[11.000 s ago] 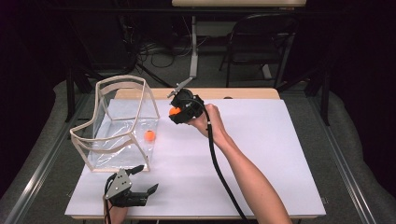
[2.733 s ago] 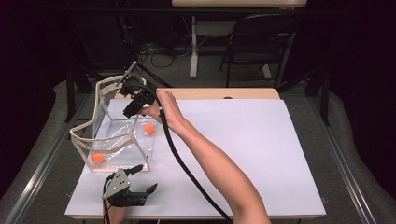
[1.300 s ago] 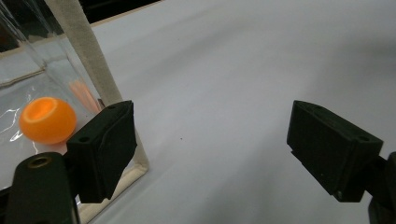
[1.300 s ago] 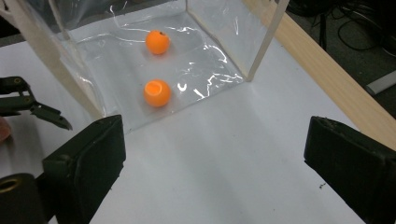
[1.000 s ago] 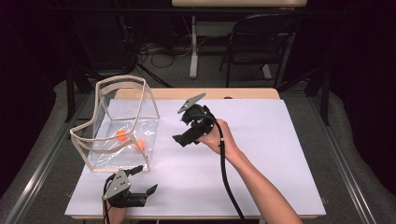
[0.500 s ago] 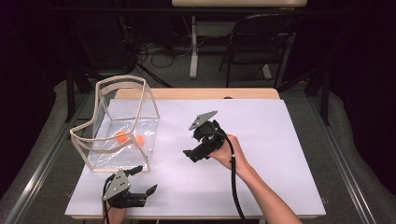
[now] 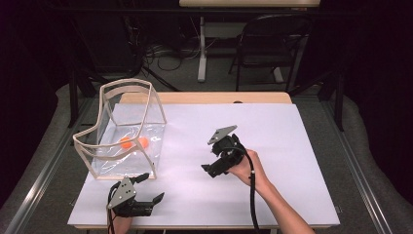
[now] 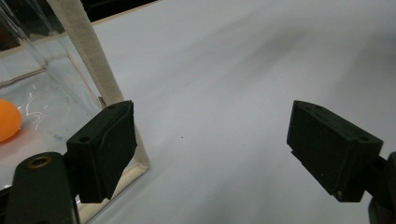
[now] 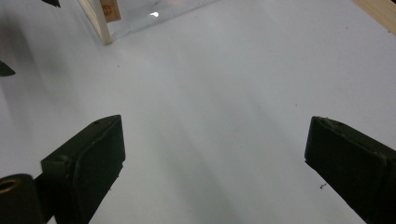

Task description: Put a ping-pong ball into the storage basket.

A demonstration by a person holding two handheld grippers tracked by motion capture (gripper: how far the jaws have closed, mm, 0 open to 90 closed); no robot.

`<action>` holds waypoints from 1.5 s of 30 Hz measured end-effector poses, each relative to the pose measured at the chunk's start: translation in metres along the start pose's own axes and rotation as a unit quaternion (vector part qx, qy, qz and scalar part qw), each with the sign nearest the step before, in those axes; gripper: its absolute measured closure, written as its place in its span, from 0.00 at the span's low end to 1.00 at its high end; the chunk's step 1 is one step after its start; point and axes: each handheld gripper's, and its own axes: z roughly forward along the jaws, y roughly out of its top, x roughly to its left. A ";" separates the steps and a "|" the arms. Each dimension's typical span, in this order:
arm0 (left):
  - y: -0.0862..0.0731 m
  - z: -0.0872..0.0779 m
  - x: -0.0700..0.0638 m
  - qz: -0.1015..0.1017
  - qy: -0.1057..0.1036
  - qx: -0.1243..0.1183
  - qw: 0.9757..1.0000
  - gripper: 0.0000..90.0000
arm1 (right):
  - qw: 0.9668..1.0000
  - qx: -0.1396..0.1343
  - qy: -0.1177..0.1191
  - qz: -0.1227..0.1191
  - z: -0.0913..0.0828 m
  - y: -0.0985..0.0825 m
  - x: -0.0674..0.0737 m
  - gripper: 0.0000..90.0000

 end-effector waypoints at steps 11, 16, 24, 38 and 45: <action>0.000 -0.001 0.000 -0.003 0.003 0.000 1.000 0.18 | 1.000 0.013 -0.007 0.010 -0.004 -0.020 -0.001 0.03; 0.000 -0.001 0.000 -0.004 0.004 -0.003 1.000 0.18 | 1.000 0.012 -0.014 0.018 -0.010 -0.033 -0.002 0.02; 0.000 -0.001 -0.001 -0.004 0.004 -0.001 1.000 0.18 | 0.999 0.004 -0.024 0.040 -0.019 -0.063 -0.008 0.01; 0.000 0.001 -0.002 -0.003 0.003 -0.001 1.000 0.18 | 0.997 -0.019 -0.032 0.064 -0.029 -0.110 -0.011 0.01; 0.000 0.000 0.000 -0.003 0.004 0.002 1.000 0.18 | 0.996 -0.030 -0.038 0.071 -0.031 -0.127 -0.009 0.01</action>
